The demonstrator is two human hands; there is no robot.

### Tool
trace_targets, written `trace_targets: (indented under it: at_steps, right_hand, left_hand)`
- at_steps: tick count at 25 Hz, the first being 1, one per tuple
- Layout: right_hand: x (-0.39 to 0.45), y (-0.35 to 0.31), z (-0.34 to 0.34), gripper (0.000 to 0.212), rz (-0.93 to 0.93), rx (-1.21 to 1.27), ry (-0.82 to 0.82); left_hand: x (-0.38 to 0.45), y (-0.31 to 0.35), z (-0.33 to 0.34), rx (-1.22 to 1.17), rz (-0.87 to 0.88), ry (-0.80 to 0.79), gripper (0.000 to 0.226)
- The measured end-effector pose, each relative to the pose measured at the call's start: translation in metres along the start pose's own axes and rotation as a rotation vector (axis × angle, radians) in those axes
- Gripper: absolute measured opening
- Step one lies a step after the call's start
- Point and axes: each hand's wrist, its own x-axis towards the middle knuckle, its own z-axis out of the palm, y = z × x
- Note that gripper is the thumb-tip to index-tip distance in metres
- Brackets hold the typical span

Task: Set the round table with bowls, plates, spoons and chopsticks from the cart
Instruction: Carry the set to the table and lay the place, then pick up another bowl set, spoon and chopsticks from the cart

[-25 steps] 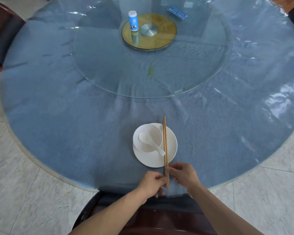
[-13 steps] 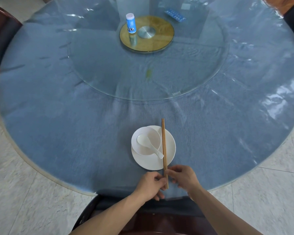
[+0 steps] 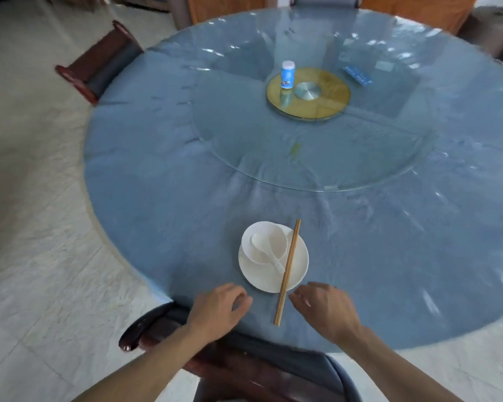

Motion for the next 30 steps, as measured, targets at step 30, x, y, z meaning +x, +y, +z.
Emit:
trace_targets:
  at_steps: [30]
  right_hand:
    - [-0.291, -0.622, 0.184, 0.051, -1.792, -0.376, -0.308]
  left_hand:
    - [-0.684, -0.163, 0.021, -0.114, -1.520, 0.726, 0.076]
